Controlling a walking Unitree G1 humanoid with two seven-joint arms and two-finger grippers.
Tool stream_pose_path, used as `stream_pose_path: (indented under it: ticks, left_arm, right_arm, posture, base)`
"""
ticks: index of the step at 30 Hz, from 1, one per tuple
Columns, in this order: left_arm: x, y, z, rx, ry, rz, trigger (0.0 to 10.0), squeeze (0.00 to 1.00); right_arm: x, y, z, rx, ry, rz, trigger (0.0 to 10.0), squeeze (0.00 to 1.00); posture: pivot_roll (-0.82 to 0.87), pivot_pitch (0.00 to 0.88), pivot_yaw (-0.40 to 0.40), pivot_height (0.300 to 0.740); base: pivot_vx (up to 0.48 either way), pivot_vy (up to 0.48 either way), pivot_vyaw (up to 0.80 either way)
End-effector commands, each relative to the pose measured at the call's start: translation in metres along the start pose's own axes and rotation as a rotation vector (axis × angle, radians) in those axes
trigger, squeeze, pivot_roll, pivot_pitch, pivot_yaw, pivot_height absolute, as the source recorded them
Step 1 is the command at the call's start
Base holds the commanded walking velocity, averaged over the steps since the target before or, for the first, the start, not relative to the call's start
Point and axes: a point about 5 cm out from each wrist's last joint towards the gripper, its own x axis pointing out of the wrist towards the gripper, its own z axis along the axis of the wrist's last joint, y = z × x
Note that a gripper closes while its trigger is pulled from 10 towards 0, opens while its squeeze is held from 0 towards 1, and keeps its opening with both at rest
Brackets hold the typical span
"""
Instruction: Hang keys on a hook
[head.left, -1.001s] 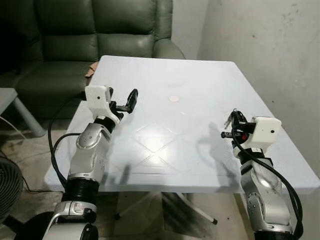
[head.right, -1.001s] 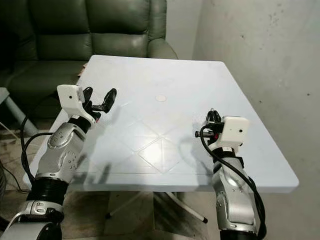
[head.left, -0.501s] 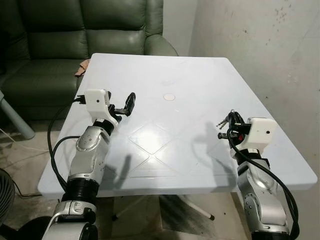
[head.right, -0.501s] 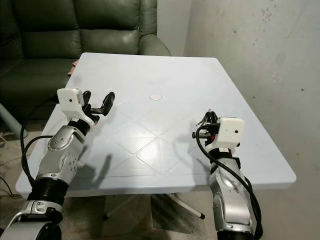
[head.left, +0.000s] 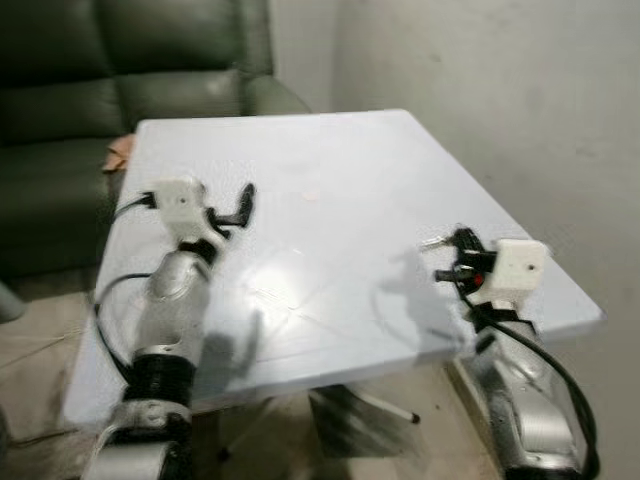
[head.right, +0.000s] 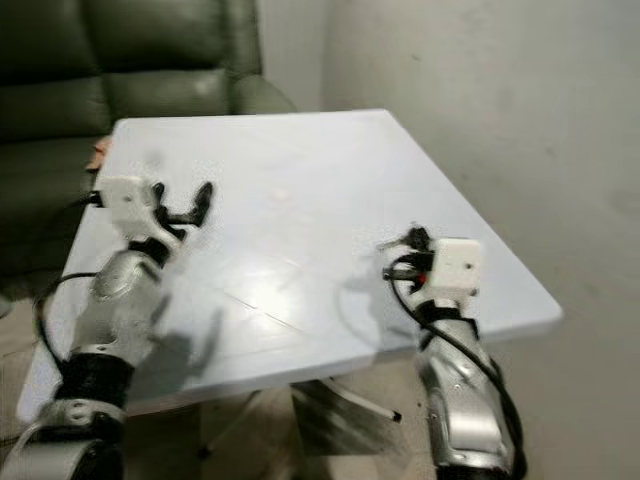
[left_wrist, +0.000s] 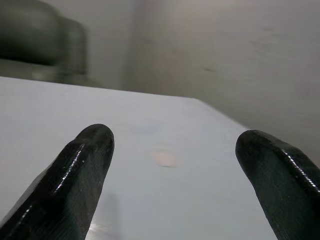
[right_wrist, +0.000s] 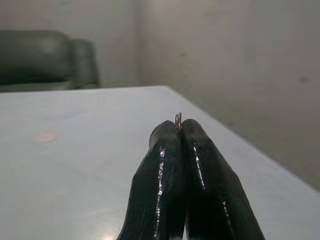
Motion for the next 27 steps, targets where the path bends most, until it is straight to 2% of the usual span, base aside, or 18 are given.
stream_pose_path:
  ticks: [1,27]
  left_arm:
    - [0.0018,0.0058,0.0051,0.012,-0.002,0.023,10.0,0.00]
    - [0.0026,0.0008,-0.0025,0.020,0.065,-0.004,10.0,0.00]
  right_arm:
    - [0.0016,0.0031,0.0032,-0.001,-0.012,0.009,10.0,0.00]
    - [0.0021,0.0045,0.0025,-0.015,-0.009,0.023,10.0,0.00]
  posture:
    - [-0.04,0.000,-0.013,0.732]
    - [-0.04,0.000,-0.022,0.732]
  base:
    - [0.000,0.000,-0.70]
    - [0.000,0.000,-0.70]
